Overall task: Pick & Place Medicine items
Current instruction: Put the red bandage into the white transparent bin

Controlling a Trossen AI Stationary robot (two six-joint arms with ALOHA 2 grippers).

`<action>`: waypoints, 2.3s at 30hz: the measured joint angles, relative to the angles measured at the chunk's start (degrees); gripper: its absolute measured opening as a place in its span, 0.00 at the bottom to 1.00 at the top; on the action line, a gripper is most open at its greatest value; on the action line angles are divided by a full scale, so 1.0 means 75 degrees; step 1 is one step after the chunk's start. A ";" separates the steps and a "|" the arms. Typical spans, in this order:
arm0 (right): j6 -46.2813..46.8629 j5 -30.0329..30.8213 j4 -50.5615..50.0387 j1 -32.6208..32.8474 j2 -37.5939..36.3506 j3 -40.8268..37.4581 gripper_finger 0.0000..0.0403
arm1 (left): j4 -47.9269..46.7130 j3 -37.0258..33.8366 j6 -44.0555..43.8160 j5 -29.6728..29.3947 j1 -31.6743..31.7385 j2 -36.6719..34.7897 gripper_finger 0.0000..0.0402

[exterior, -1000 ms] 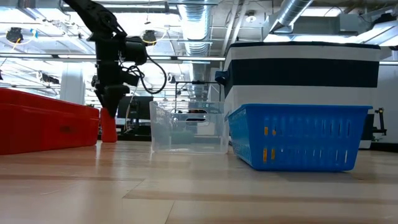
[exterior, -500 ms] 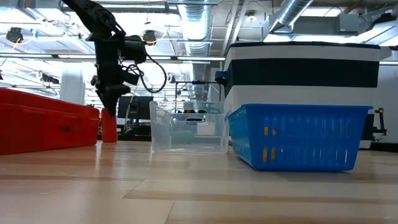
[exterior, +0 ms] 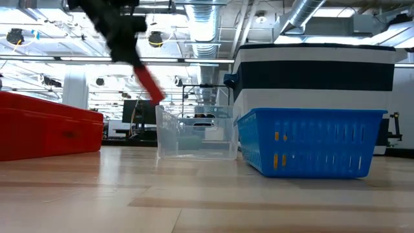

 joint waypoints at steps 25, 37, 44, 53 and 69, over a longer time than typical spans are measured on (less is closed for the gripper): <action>-0.0376 0.0112 -0.0076 0.0535 0.0006 0.0000 0.47 | -0.2457 0.4367 0.2276 -0.1066 -0.2336 0.5186 0.02; -0.0682 -0.0060 -0.0278 0.0557 0.0006 0.0003 0.47 | -0.2395 0.4368 0.2402 -0.1057 -0.1898 0.6007 0.08; -0.0799 -0.0208 -0.0391 0.0557 0.0006 0.0003 0.47 | -0.2393 0.4368 0.2370 -0.0949 -0.1850 0.6004 0.32; -0.0941 -0.0226 -0.0391 0.0435 0.0006 0.0003 0.47 | -0.2329 0.4368 0.2367 -0.0839 -0.1850 0.6004 0.49; -0.0944 -0.0231 -0.0469 0.0385 0.0006 0.0003 0.47 | -0.2243 0.4368 0.2323 -0.0759 -0.1751 0.5992 0.45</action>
